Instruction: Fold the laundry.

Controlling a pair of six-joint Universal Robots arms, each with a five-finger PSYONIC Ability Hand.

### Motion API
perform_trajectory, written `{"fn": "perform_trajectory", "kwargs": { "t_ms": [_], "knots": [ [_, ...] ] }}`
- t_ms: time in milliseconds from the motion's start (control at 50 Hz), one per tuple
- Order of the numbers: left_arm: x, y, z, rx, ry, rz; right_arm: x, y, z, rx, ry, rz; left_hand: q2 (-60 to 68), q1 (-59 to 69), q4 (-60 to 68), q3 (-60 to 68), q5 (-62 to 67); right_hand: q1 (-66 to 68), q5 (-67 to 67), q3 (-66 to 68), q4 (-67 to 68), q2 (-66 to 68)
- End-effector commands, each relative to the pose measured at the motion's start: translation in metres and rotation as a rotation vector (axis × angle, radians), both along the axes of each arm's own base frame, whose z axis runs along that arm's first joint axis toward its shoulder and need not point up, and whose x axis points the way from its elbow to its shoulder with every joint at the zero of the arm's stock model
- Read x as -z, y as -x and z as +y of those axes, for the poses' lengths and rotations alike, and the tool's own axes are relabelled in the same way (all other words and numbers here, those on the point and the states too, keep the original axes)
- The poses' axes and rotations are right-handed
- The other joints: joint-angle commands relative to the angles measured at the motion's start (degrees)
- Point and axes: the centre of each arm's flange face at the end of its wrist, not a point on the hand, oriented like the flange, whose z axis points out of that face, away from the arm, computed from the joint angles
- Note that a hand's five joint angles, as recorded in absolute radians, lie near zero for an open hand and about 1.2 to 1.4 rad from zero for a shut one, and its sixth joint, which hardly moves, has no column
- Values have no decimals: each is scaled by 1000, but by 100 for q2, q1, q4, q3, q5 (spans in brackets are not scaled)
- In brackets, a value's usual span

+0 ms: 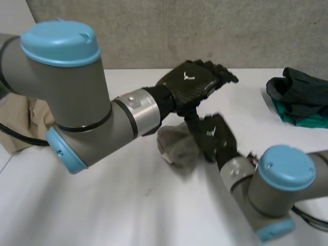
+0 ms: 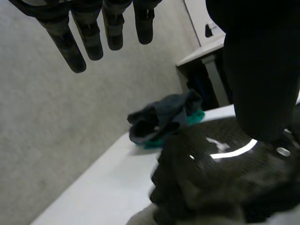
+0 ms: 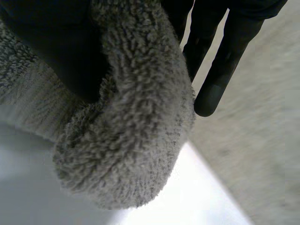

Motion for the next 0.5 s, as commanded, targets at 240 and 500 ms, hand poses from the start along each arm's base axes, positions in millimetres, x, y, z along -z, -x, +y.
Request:
{"fn": "perform_trajectory", "kwargs": {
  "t_ms": [240,500],
  "knots": [
    [-61,-5,-5,-62,137,159,-175,114,-176,292,455,-375,-147,-31,-107,-148,-226,2228,1761,1446,1163,1489],
    [-47,-1,-7,-58,109,137,-70,236,-287,303,361,-385,-147,-31,-107,-148,-226,2228,1761,1446,1163,1489]
  ]
}}
